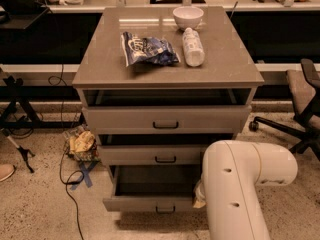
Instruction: Open bottom drawer
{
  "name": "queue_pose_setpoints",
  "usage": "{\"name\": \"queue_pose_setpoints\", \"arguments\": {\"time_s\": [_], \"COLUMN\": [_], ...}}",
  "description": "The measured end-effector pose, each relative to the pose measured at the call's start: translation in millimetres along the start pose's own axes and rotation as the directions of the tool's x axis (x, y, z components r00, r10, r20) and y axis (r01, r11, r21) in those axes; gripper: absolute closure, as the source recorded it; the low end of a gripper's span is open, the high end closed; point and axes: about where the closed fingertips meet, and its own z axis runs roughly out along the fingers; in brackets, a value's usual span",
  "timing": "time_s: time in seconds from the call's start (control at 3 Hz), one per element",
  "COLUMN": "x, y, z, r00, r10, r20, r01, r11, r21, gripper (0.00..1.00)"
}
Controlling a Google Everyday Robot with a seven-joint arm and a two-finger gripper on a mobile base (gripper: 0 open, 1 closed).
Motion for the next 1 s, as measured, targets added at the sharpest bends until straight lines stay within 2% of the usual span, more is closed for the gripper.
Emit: {"name": "queue_pose_setpoints", "arguments": {"time_s": [0.33, 0.67, 1.0], "x": [-0.2, -0.4, 1.2], "y": [1.8, 4.0, 14.5], "z": [1.4, 2.2, 2.2], "r00": [1.000, 1.000, 1.000], "r10": [0.000, -0.002, -0.014], "r20": [0.000, -0.002, -0.017], "r01": [0.000, 0.002, 0.013], "r11": [1.0000, 1.0000, 0.9996], "r21": [-0.003, -0.006, -0.025], "gripper": [0.15, 0.00, 0.00]}}
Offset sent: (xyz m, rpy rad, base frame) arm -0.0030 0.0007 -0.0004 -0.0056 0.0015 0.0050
